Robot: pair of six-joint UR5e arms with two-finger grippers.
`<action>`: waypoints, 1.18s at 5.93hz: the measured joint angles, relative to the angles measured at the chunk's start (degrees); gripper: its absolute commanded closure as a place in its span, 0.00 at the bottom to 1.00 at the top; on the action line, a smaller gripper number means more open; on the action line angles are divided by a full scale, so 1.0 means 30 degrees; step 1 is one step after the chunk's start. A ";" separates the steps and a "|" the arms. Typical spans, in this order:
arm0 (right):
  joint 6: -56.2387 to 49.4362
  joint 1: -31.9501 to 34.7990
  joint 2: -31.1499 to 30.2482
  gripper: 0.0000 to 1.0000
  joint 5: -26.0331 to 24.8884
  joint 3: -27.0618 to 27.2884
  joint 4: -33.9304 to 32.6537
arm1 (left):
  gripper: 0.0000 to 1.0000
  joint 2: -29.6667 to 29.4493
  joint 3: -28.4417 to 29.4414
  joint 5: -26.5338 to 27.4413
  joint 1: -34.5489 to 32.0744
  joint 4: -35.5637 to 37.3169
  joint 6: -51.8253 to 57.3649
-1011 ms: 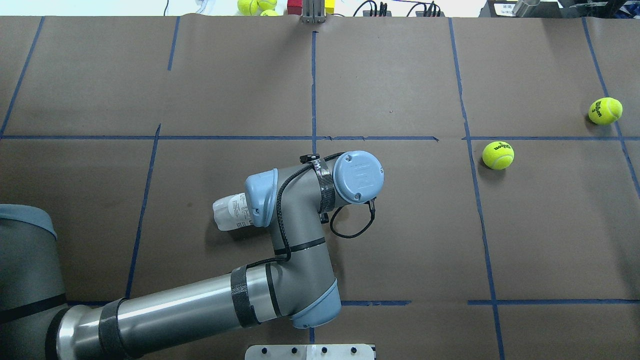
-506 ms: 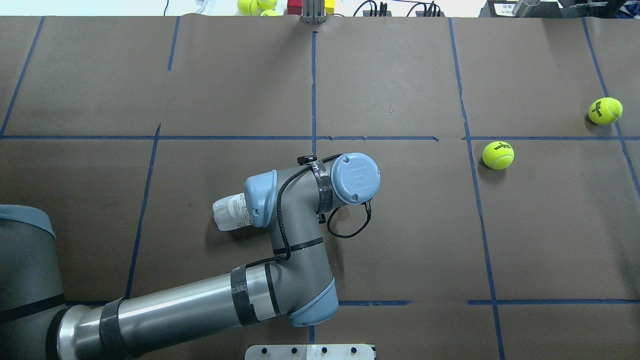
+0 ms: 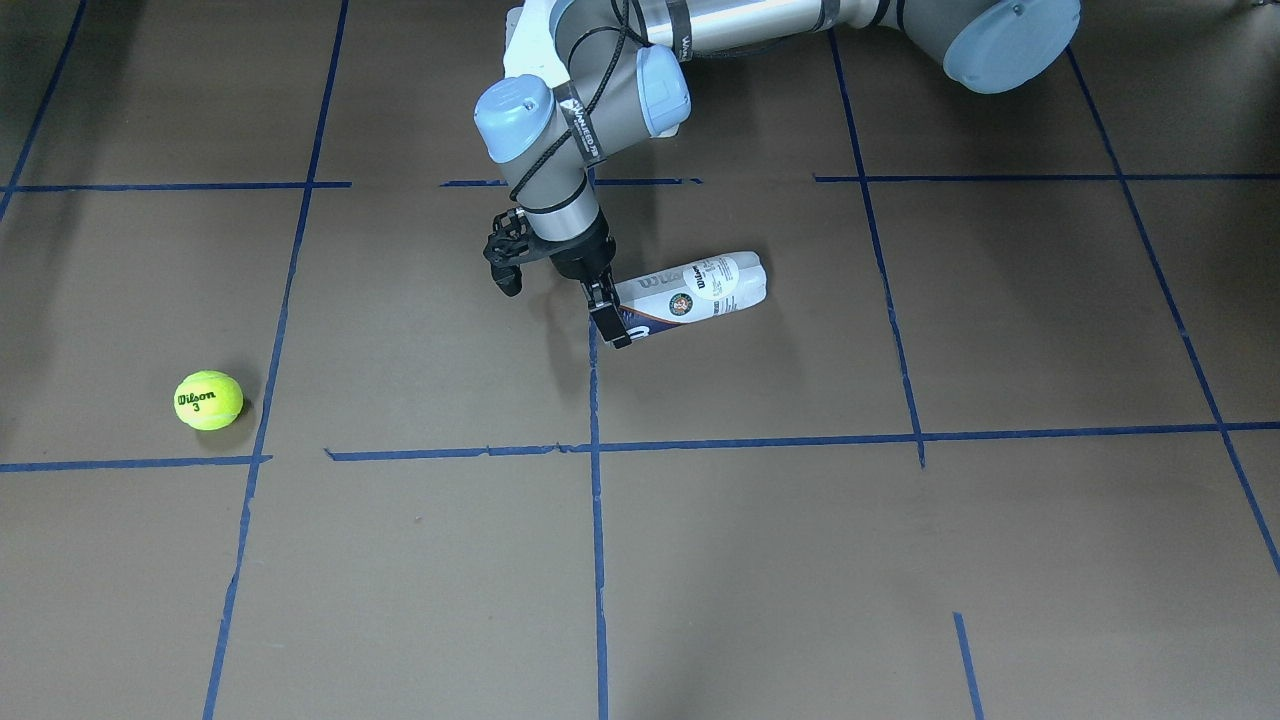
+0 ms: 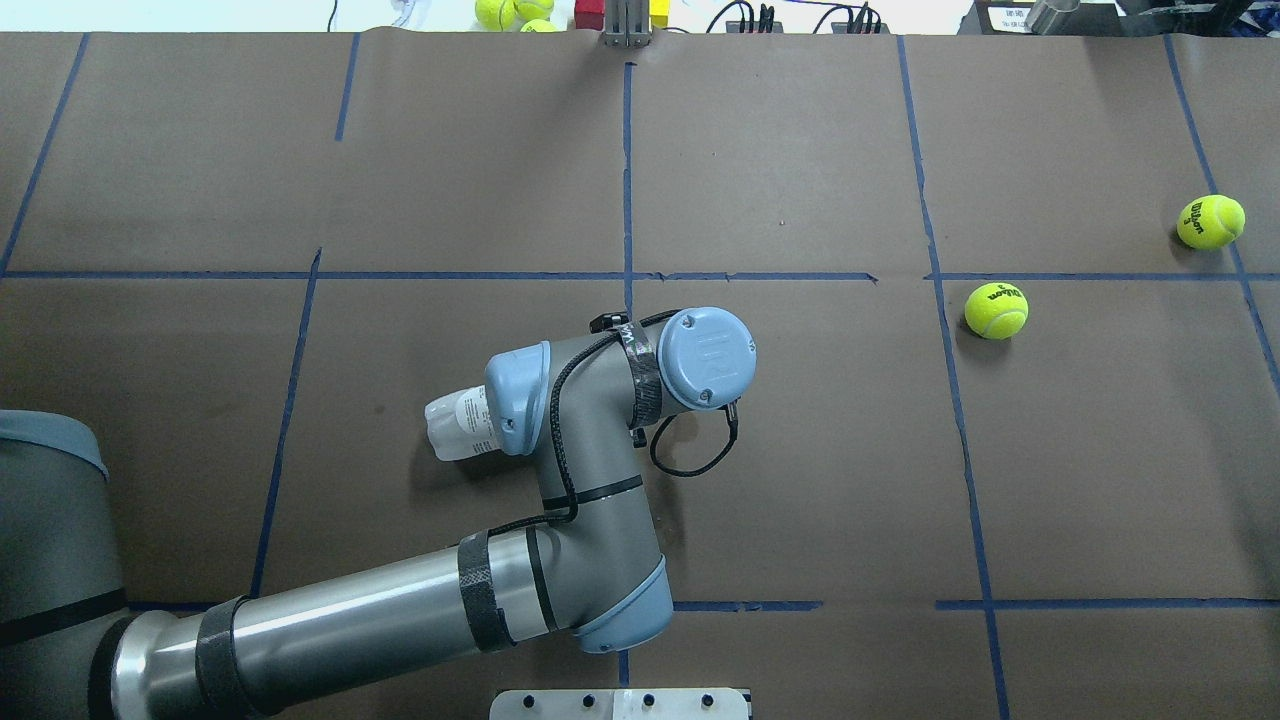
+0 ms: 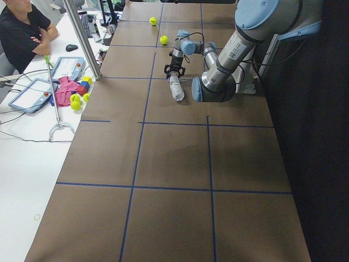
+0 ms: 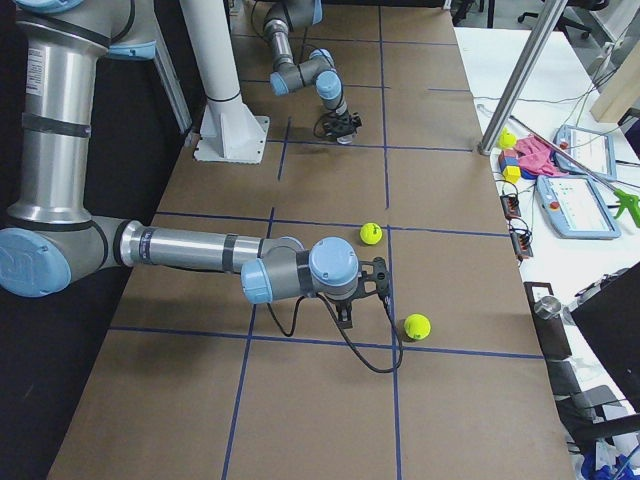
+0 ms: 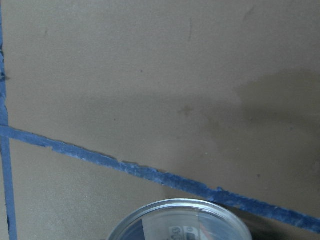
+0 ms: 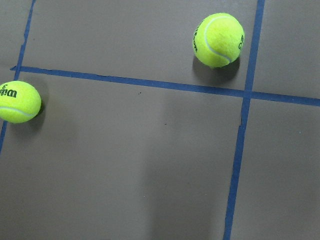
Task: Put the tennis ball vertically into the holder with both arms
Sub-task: 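Lift the clear tube with the left gripper and rotate it upright, then move the upright tube to the table centre with the left gripper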
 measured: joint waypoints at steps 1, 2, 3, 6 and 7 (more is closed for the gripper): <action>0.0000 -0.0009 -0.0022 0.00 0.0019 0.0000 -0.0001 | 0.39 0.0003 -0.0083 0.0022 -0.0004 0.0082 0.0013; 0.0000 -0.0016 -0.0037 0.00 0.0035 -0.0001 0.0007 | 0.40 -0.0013 -0.0594 0.0066 -0.0062 0.0123 0.0030; 0.0009 -0.0018 -0.0045 0.00 0.0049 -0.0001 0.0020 | 0.40 -0.0003 -0.1903 0.0073 -0.0201 0.0137 0.0002; 0.0029 -0.0013 -0.0022 0.00 0.0034 0.0114 0.0037 | 0.40 0.1299 -0.7138 -0.0014 -0.0805 -0.4138 -0.2095; 0.0094 0.0001 0.0035 0.00 0.0020 0.0364 0.0050 | 0.37 0.2423 -0.7757 -0.0083 -0.1083 -0.8209 -0.3369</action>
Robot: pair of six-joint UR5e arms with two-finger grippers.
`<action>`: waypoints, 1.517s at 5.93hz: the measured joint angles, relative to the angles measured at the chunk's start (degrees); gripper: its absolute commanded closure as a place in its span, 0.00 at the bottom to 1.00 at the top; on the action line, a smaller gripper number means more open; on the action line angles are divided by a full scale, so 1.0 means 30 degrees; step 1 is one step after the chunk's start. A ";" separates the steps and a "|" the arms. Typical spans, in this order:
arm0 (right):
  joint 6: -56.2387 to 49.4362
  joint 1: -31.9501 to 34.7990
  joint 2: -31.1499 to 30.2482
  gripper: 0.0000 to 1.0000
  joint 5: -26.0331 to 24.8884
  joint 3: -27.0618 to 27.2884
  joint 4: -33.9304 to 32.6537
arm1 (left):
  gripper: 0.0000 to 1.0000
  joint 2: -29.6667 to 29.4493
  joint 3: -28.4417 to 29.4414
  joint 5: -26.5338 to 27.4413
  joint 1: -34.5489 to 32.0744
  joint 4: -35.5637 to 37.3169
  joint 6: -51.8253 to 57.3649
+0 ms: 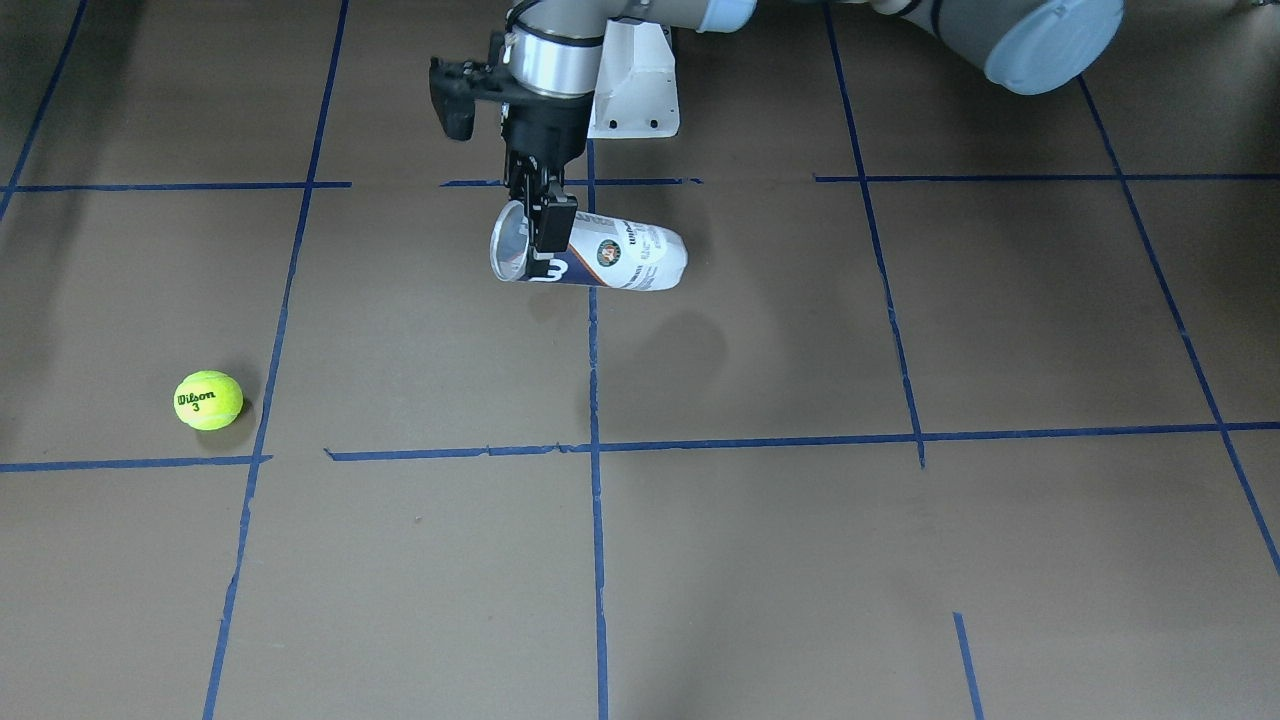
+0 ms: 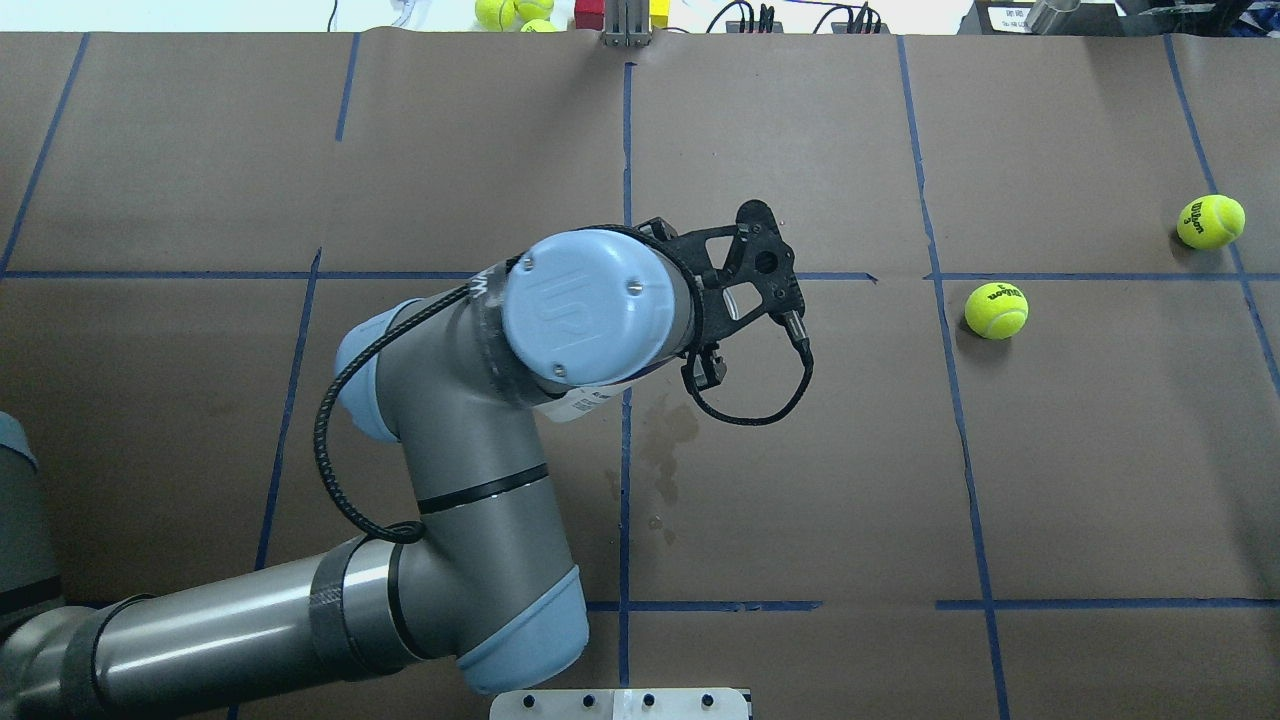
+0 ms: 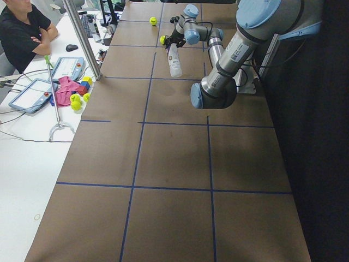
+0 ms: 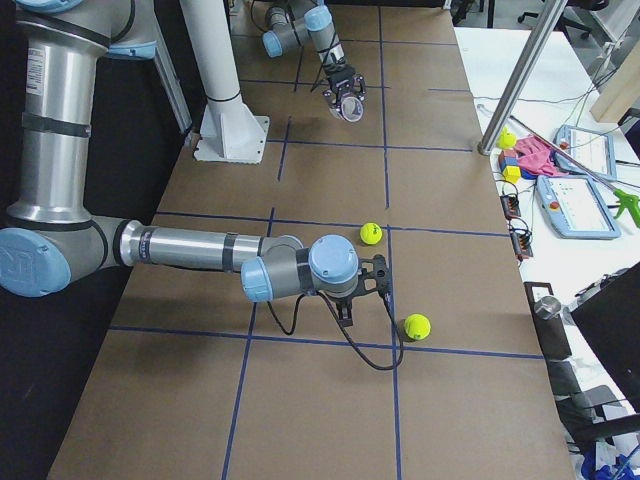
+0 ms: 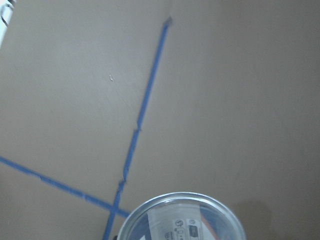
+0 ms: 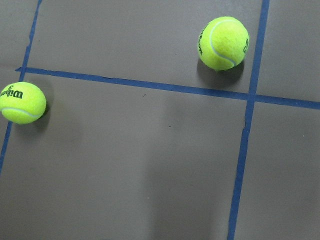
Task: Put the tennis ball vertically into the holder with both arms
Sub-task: 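Move the upright tube to the table centre with the left gripper, then reach the right gripper to the nearer tennis ball and grasp it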
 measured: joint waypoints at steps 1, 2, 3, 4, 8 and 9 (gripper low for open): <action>0.0943 -0.0001 0.0060 0.00 -0.0006 0.0433 0.0014 | 0.37 0.1298 -0.0192 -0.0045 -0.0245 -0.4433 -0.1551; 0.2623 -0.0003 0.0101 0.00 0.0001 0.1229 0.0021 | 0.37 0.2885 -0.0207 -0.0059 -0.0369 -0.9137 -0.3044; 0.4085 -0.0005 0.0124 0.00 -0.0023 0.2490 0.0013 | 0.37 0.4187 -0.0154 -0.0092 -0.0365 -1.2831 -0.3848; 0.5980 -0.0039 0.0376 0.00 -0.0061 0.3839 0.0000 | 0.36 0.5180 0.0044 -0.0262 -0.0307 -1.5773 -0.4115; 1.4265 -0.4096 0.4401 0.00 -0.2921 0.5087 -0.0059 | 0.34 0.5981 0.3750 -0.0533 0.0246 -2.4241 -0.4142; 1.5493 -0.5614 0.5043 0.00 -0.4333 0.5026 -0.0083 | 0.33 0.5958 0.3908 -0.0524 0.0255 -2.4441 -0.4097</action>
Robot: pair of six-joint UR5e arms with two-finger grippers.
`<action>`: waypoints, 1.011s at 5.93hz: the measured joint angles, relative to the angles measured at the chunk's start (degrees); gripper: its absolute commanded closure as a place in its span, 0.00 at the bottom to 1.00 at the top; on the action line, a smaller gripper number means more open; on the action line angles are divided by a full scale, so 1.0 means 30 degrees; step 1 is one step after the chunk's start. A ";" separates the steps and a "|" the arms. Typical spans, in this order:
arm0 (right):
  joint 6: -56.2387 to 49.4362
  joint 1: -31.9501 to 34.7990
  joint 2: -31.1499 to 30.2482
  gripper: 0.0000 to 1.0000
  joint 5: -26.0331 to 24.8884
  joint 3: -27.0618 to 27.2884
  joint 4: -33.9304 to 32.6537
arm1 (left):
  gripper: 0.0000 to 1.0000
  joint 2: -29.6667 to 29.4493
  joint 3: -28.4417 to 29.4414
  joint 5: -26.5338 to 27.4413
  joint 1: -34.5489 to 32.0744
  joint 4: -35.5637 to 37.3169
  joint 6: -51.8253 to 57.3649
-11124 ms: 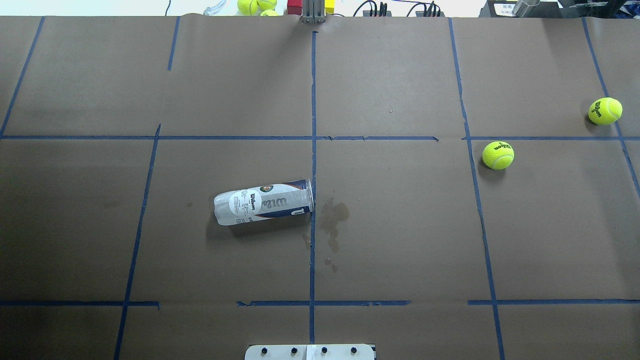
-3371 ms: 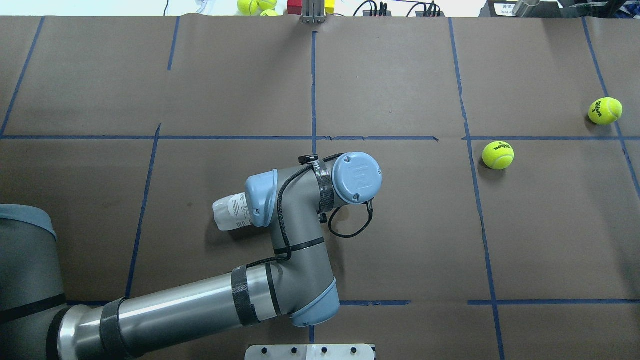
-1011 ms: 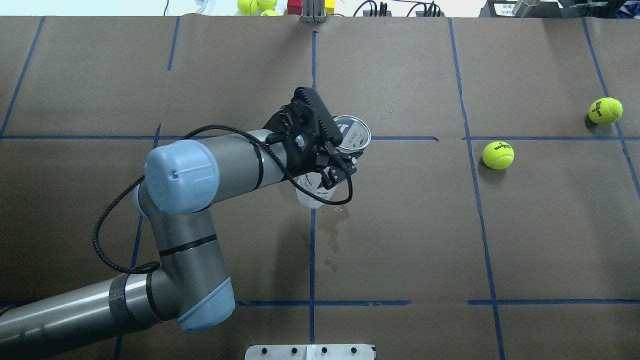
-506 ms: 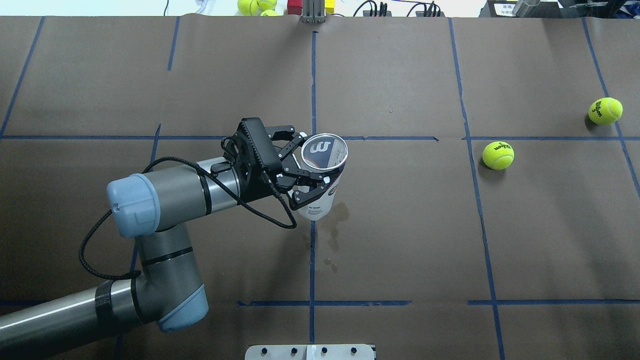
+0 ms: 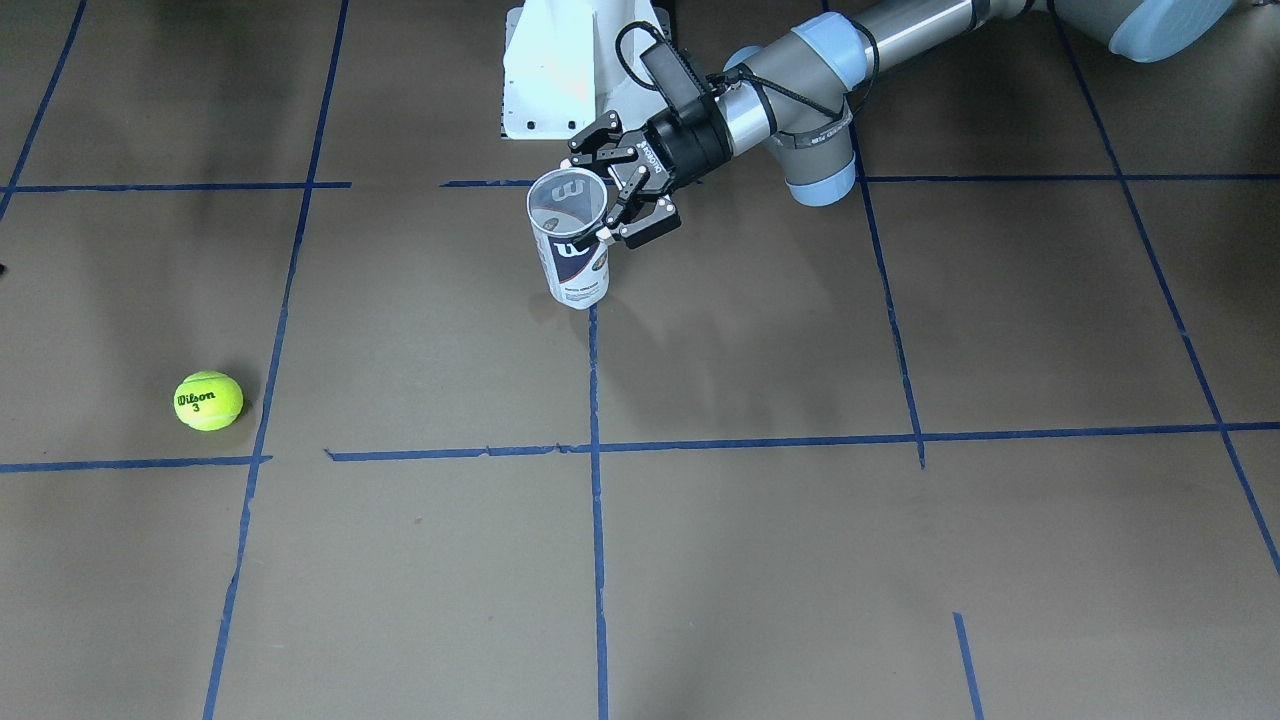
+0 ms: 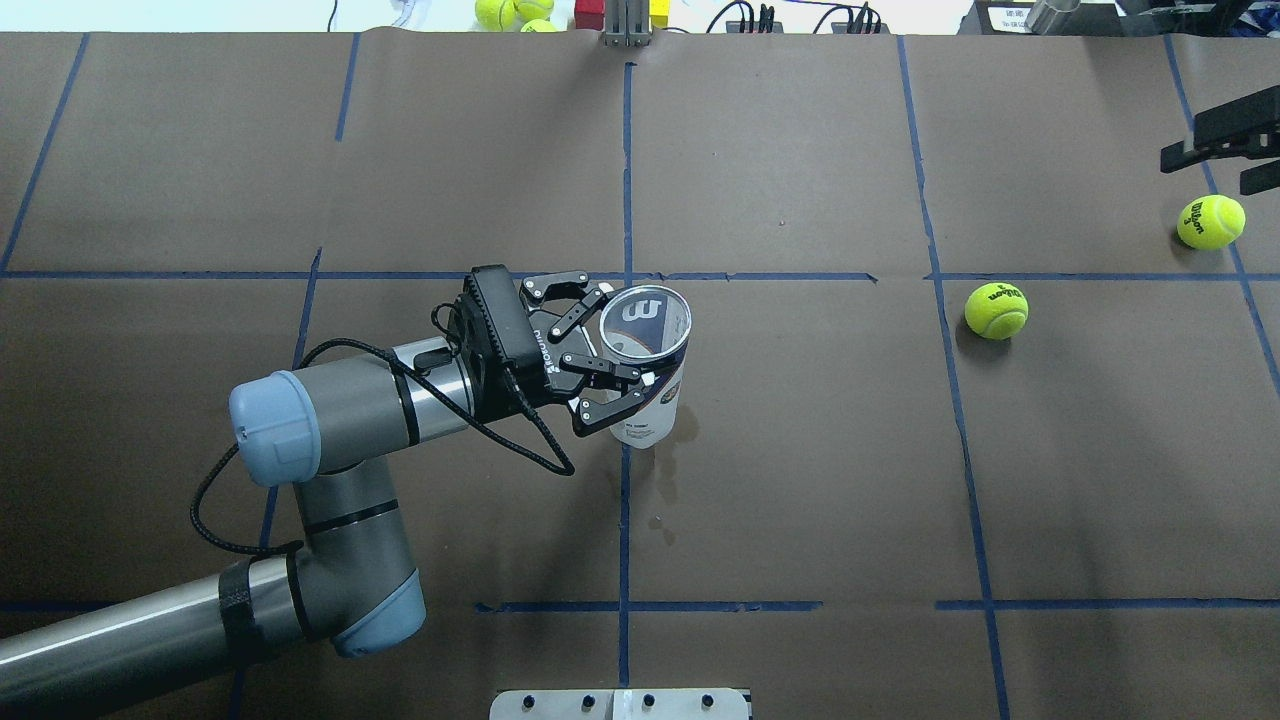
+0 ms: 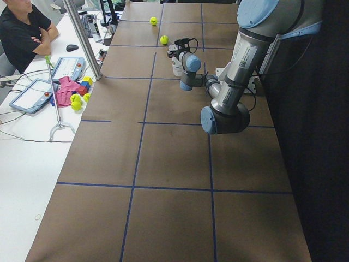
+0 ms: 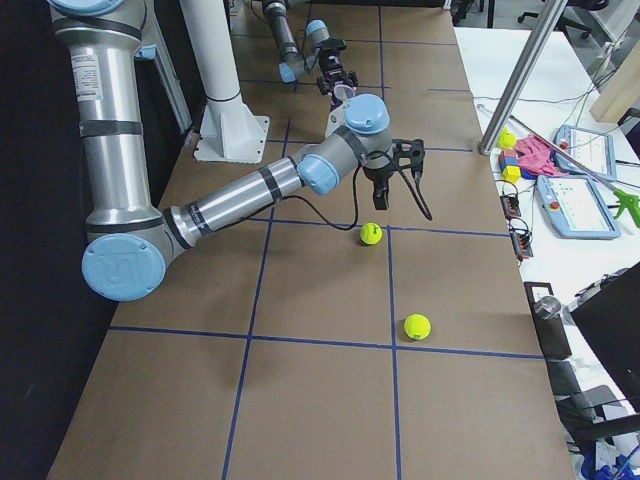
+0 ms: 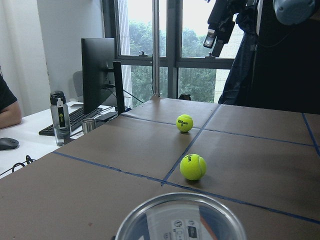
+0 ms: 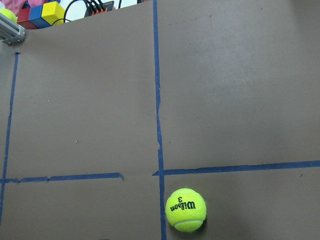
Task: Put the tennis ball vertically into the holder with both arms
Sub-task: 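Reach the right gripper to the nearer tennis ball and grasp it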
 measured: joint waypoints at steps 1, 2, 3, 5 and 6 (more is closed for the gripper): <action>0.0546 -0.1165 0.0275 0.00 -0.1044 -0.0070 -0.0066 | 0.31 0.0002 0.0124 0.0024 0.0009 -0.0057 0.0085; 0.0705 -0.1949 0.0355 0.00 -0.1567 -0.0149 -0.0147 | 0.31 -0.0002 0.0284 0.0050 0.0008 -0.0091 0.0151; 0.0746 -0.2811 0.0410 0.00 -0.2077 -0.0363 -0.0194 | 0.31 -0.0007 0.0613 0.0088 0.0009 -0.0385 0.0181; 0.0761 -0.4189 0.1346 0.00 -0.3201 -0.1927 -0.0228 | 0.31 -0.0106 0.1489 0.0258 0.0031 -0.1463 0.0185; 0.0737 -0.4668 0.1679 0.00 -0.3854 -0.2762 -0.0223 | 0.31 -0.0167 0.1588 0.0296 0.0036 -0.1608 0.0182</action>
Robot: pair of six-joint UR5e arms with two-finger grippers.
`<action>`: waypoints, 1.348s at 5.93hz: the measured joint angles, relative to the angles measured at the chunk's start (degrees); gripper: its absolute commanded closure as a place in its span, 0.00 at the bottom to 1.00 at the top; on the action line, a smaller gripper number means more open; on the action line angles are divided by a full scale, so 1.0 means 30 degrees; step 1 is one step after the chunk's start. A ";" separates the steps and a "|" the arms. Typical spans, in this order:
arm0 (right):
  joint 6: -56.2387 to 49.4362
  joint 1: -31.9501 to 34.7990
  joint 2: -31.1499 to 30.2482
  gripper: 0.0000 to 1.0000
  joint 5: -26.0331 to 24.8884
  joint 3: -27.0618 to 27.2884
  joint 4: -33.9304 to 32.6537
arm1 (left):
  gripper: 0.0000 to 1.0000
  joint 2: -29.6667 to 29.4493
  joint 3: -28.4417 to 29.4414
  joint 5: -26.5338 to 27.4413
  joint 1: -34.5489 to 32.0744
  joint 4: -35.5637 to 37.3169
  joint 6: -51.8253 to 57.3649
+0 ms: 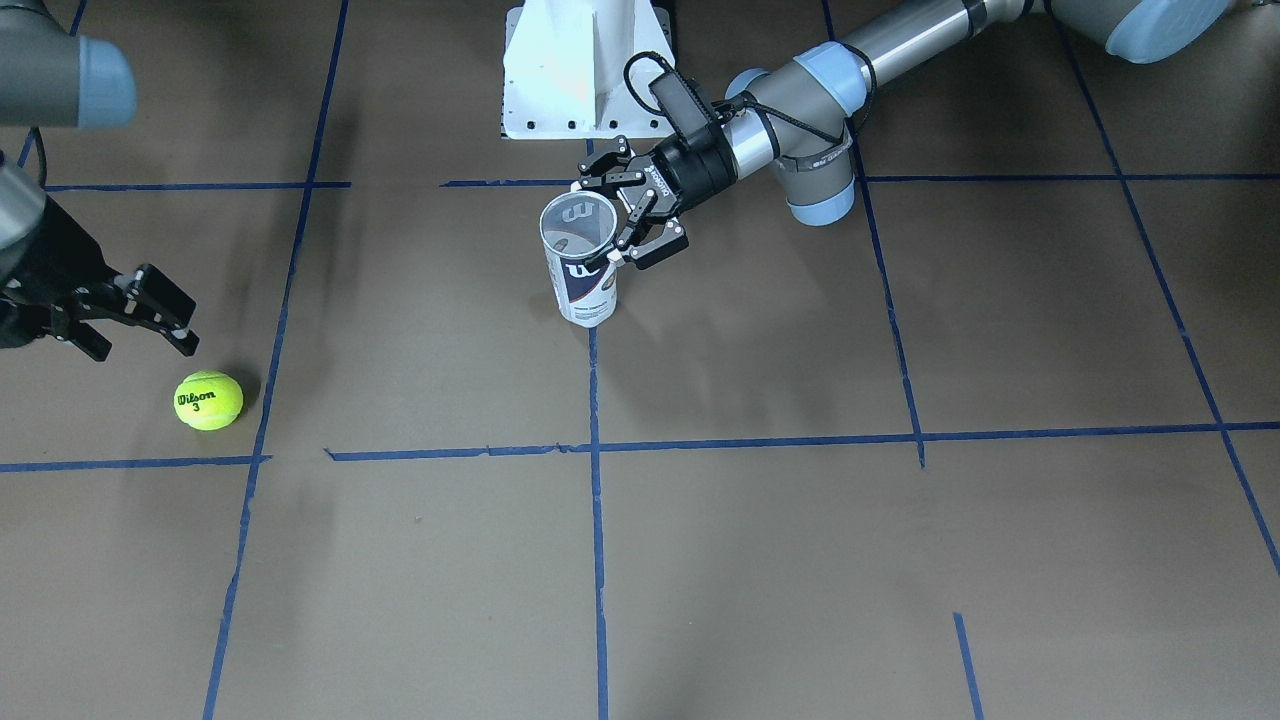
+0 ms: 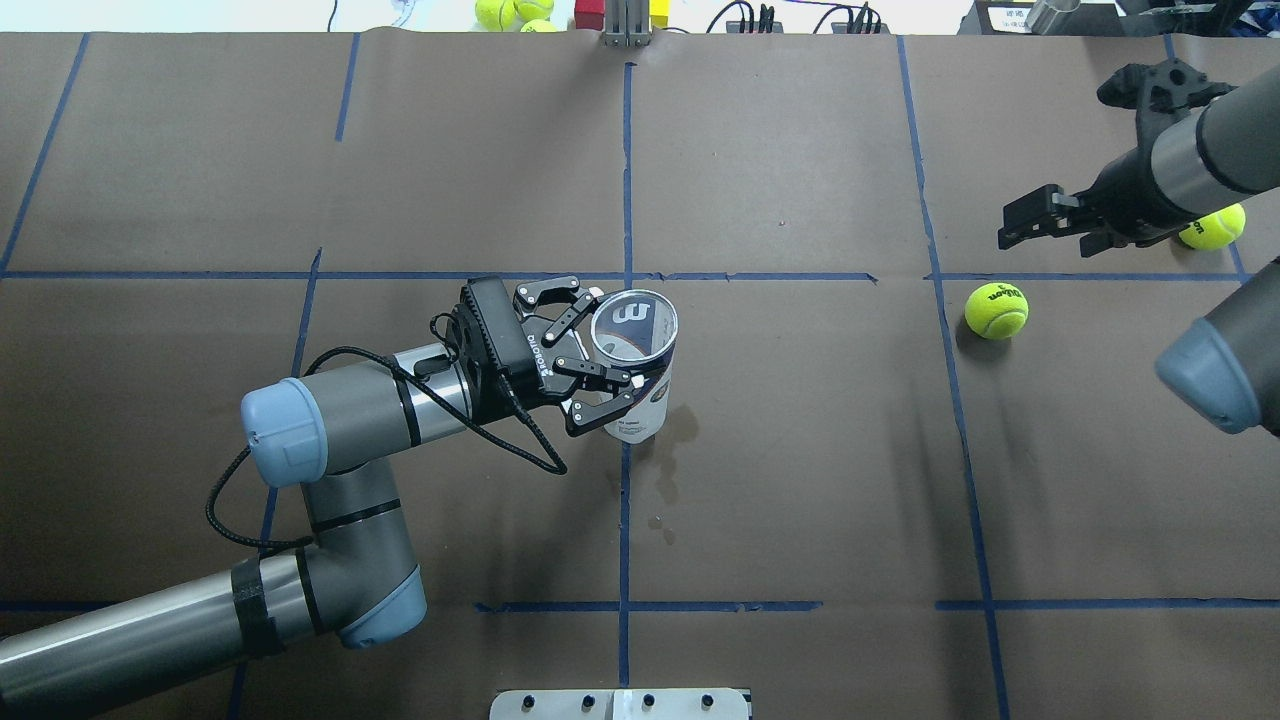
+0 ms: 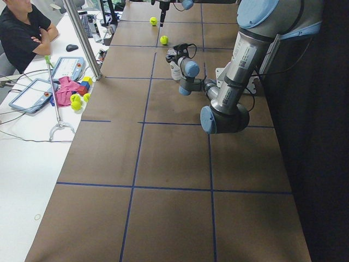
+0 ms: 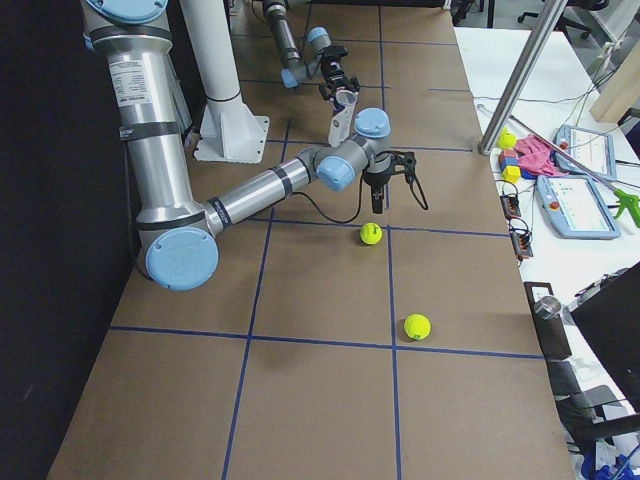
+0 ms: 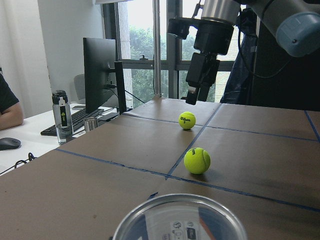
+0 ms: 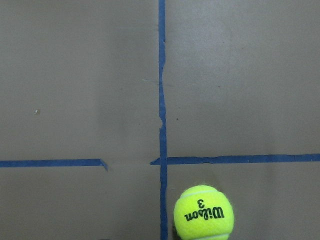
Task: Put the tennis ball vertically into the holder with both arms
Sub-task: 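Reach the right gripper to the nearer tennis ball and grasp it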
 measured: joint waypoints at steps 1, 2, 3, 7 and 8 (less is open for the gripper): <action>-0.0092 -0.0533 0.0329 0.00 -0.0829 -0.0944 0.0053 | 0.30 -0.0042 0.0022 0.0012 0.0002 -0.0038 -0.0001; -0.0182 -0.1128 0.0627 0.00 -0.1387 -0.1896 0.0141 | 0.30 -0.0063 0.0032 0.0016 0.0002 -0.0049 -0.0001; -0.0232 -0.1733 0.0831 0.00 -0.1608 -0.2736 0.0209 | 0.29 -0.0072 0.0034 0.0017 0.0003 -0.0051 -0.0001; -0.0332 -0.3034 0.1362 0.91 -0.2485 -0.4611 0.0195 | 0.29 -0.0075 -0.0016 0.0017 -0.0022 -0.0066 -0.0001; -0.0331 -0.3035 0.1513 1.00 -0.2528 -0.4710 0.0129 | 0.29 -0.0076 -0.0027 0.0017 -0.0024 -0.0056 -0.0001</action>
